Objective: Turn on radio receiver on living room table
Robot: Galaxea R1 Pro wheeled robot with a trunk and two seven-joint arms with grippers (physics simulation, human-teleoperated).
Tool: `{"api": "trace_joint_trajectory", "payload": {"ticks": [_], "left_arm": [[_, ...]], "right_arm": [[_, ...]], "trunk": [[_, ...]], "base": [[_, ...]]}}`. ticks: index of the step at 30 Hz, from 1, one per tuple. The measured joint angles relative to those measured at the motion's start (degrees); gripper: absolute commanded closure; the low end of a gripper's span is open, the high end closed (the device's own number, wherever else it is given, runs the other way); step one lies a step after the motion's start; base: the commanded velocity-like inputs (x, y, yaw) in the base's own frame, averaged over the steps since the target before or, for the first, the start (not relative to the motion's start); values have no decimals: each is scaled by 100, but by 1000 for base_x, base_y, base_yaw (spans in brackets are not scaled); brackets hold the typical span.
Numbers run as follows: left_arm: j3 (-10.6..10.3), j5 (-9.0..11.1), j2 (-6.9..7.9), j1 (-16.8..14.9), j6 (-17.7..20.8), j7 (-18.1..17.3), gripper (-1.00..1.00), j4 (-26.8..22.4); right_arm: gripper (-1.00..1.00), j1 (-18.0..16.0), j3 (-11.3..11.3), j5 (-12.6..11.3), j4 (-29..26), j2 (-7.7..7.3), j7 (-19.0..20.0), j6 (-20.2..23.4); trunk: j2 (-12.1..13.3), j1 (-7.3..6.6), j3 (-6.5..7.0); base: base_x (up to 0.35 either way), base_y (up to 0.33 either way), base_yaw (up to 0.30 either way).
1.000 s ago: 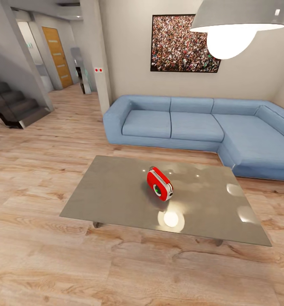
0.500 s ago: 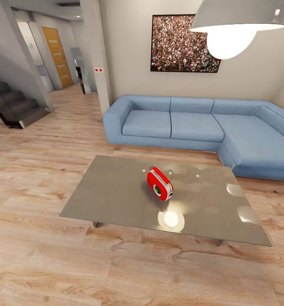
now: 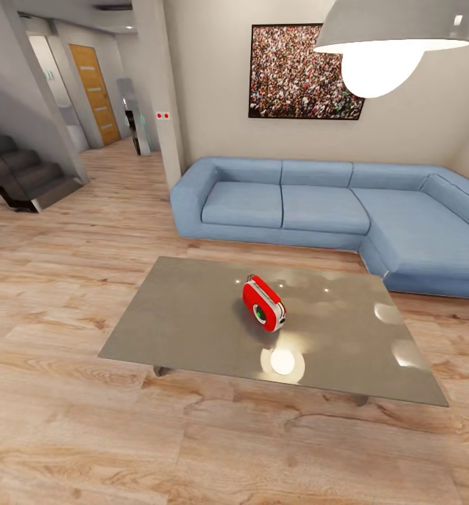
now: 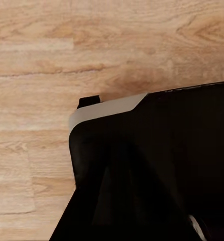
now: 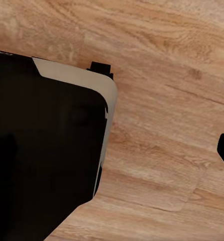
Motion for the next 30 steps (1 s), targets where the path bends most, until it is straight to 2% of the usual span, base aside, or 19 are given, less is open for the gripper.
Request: {"api": "trace_joint_trajectory", "payload": {"ticks": [5, 30], "left_arm": [[6, -5, -73, 0, 29, 7, 100, 0], [7, -6, -99, 9, 30, 7, 100, 0]], "right_arm": [[-100, 0, 0, -2, 0, 0, 0, 0], [-100, 0, 0, -2, 0, 0, 0, 2]], "trunk": [[0, 0, 0], [0, 0, 0]], "base": [[0, 0, 0], [0, 0, 0]]}}
